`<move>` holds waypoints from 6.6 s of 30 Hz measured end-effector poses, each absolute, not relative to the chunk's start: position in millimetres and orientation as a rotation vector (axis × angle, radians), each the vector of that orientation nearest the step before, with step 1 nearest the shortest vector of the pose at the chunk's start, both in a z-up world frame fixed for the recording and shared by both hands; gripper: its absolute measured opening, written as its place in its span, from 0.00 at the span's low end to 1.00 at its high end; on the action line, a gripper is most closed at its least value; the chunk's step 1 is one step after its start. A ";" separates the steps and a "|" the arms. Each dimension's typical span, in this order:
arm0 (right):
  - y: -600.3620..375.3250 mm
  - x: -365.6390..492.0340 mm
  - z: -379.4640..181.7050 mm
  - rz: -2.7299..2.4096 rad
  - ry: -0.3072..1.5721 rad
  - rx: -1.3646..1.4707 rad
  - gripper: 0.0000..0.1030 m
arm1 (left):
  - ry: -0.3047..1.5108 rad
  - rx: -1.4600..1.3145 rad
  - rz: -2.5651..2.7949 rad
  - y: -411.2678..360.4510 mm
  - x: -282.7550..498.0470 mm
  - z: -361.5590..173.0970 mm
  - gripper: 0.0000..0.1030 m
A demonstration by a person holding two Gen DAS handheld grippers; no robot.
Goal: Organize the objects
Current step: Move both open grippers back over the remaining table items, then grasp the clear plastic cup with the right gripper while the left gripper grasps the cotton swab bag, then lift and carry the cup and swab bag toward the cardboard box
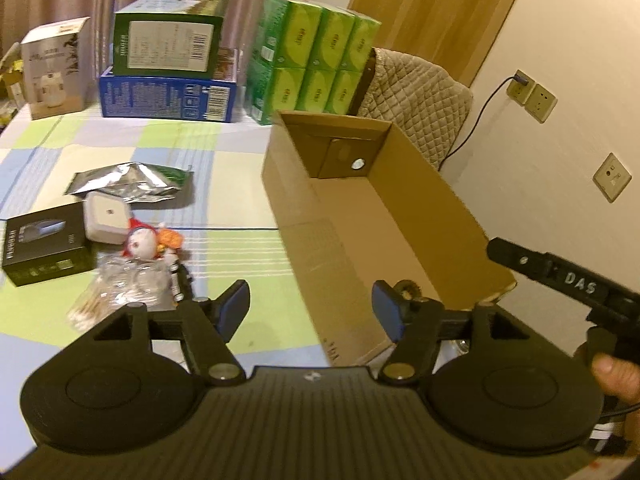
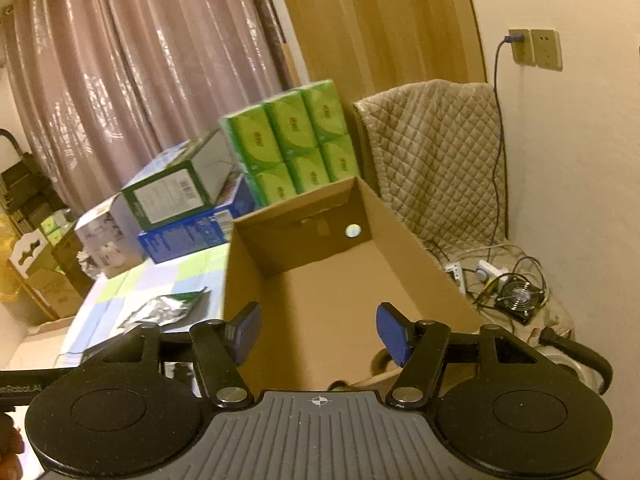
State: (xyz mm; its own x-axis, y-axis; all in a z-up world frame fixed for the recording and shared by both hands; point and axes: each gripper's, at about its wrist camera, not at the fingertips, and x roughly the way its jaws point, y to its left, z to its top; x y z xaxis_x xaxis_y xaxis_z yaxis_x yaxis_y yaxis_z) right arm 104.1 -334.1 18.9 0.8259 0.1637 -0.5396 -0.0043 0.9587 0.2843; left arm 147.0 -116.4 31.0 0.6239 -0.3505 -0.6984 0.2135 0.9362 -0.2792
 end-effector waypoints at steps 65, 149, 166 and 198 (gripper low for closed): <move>-124.6 125.5 -85.5 0.428 0.850 0.029 0.61 | 0.883 -0.059 -0.098 72.6 129.7 -33.3 0.99; -109.1 143.1 -154.0 0.385 0.975 -0.104 0.48 | 1.054 0.161 -0.308 22.5 176.4 -120.9 0.22; -133.0 128.7 -95.0 0.350 0.874 0.028 0.48 | 0.968 0.009 -0.279 23.9 156.6 -75.9 0.20; -208.2 50.3 -17.1 0.262 0.741 0.119 0.48 | 0.842 -0.102 -0.326 -47.0 65.9 20.6 0.20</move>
State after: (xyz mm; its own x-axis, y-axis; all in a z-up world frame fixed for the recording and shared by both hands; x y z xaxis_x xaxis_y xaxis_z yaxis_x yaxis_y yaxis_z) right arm 50.3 -208.2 -17.1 0.7072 0.2771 -0.6505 -0.1933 0.9607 0.1991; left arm 65.9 -47.0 20.6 0.6199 -0.3228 -0.7152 0.2429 0.9456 -0.2163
